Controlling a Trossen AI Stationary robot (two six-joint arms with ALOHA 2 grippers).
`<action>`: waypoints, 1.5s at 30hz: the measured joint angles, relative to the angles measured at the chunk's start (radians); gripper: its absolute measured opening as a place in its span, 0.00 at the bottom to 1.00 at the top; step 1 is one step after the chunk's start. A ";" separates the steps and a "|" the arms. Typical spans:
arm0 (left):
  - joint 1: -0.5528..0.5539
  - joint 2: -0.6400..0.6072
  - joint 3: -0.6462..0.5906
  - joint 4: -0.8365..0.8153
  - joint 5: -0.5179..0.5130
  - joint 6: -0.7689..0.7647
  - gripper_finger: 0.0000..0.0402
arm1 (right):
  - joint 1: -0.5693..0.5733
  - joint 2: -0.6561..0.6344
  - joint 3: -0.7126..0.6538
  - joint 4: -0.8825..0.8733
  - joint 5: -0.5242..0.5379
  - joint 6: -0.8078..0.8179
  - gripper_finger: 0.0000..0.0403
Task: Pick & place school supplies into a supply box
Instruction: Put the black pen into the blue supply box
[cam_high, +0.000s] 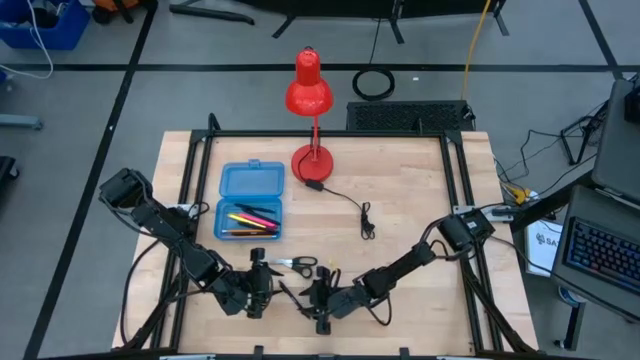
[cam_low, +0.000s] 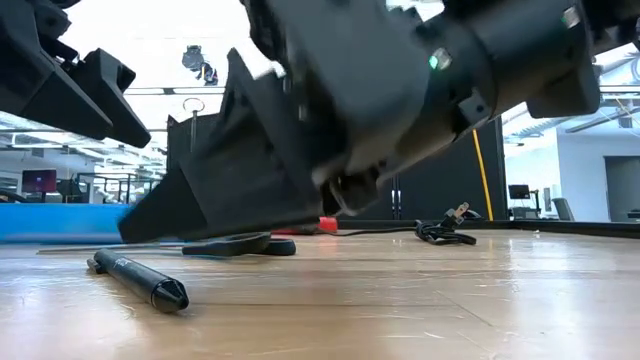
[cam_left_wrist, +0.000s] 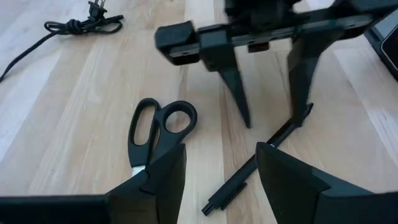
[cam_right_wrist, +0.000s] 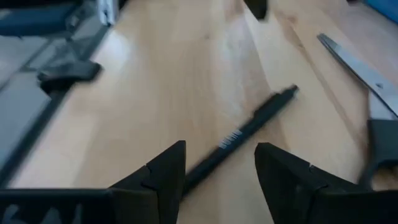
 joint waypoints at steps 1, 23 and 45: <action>0.000 0.000 0.000 -0.001 0.000 -0.003 0.50 | 0.004 0.000 0.000 0.013 0.000 0.000 0.44; -0.017 0.000 0.000 -0.039 0.046 -0.005 0.50 | 0.024 0.155 0.219 -0.182 0.090 0.059 0.44; -0.017 0.000 0.000 -0.035 0.045 0.002 0.50 | -0.012 0.158 -0.005 0.054 -0.036 0.018 0.07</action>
